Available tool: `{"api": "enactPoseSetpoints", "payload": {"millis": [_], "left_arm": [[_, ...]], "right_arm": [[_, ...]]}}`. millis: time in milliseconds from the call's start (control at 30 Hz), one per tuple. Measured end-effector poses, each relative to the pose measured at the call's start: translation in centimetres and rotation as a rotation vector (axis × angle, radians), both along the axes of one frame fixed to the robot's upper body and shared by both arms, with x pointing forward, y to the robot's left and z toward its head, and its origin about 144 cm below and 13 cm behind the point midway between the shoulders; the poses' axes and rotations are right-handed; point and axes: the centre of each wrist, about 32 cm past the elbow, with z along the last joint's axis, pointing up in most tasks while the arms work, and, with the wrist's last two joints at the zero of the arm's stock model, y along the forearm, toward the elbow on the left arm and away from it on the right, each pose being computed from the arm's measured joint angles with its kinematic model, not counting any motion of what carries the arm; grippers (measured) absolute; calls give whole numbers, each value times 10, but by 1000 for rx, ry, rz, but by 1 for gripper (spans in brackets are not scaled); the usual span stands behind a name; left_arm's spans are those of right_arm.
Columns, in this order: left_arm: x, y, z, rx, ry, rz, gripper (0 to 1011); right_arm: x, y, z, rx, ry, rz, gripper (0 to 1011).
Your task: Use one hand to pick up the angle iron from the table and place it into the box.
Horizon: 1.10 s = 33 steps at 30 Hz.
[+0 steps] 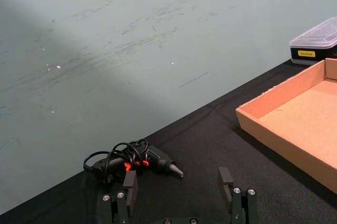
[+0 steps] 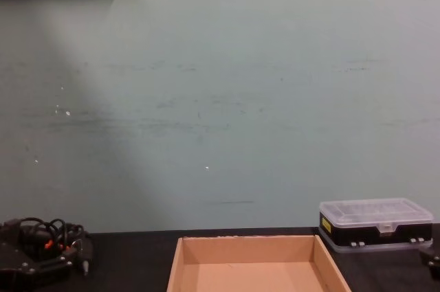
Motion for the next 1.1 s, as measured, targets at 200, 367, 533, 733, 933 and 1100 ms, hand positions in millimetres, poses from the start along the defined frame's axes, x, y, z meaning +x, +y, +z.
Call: {"api": "enactPoseSetpoints", "payload": {"millis": [200, 367, 533, 733, 933, 1100], "left_arm": [[0, 0, 0, 0, 0, 0, 1000], [0, 0, 0, 0, 0, 0, 1000], [0, 0, 0, 0, 0, 0, 1000], [0, 0, 0, 0, 0, 0, 1000], [0, 0, 0, 0, 0, 0, 1000], [0, 0, 0, 0, 0, 0, 1000]], "right_arm": [[0, 0, 0, 0, 0, 0, 1002], [0, 0, 0, 0, 0, 0, 1002], [0, 0, 0, 0, 0, 0, 1002], [0, 0, 0, 0, 0, 0, 1002], [0, 0, 0, 0, 0, 0, 1002], [0, 0, 0, 0, 0, 0, 1002]]}}
